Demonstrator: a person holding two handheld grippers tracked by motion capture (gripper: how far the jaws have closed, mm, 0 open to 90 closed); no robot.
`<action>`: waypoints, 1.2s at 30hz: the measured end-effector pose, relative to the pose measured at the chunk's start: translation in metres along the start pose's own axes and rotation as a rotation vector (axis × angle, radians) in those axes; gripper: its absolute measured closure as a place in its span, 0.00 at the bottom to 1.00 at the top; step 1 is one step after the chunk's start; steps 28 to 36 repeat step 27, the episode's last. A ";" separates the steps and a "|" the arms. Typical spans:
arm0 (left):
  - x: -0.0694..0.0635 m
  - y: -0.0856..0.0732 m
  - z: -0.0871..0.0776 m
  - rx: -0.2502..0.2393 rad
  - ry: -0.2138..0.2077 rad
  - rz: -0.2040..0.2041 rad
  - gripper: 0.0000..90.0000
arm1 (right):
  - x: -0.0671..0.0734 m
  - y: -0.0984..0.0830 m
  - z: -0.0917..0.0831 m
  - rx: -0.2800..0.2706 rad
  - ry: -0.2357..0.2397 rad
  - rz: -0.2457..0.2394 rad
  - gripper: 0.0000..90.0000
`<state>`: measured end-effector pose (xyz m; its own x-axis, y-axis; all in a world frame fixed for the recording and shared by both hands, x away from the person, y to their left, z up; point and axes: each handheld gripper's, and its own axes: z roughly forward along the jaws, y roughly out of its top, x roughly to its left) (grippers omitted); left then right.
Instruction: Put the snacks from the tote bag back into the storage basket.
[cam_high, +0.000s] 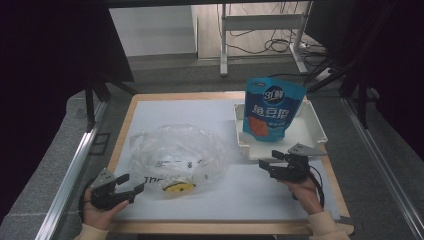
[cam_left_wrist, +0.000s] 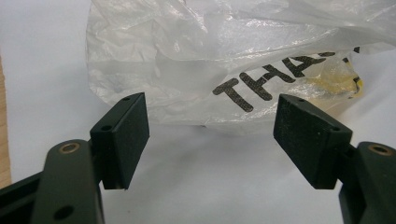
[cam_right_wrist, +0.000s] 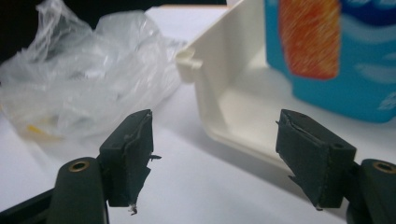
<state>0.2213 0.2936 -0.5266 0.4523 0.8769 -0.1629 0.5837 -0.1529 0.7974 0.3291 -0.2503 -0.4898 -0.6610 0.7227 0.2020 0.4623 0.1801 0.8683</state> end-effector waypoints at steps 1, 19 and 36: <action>0.000 0.000 0.000 0.000 0.000 0.001 0.30 | 0.001 -0.003 0.002 0.007 0.003 -0.007 0.31; 0.000 0.000 0.000 -0.002 -0.001 0.002 0.30 | 0.006 -0.016 0.013 0.070 0.004 -0.069 0.31; 0.000 0.000 0.000 -0.004 -0.001 0.002 0.30 | 0.008 -0.016 0.014 0.069 0.010 -0.075 0.31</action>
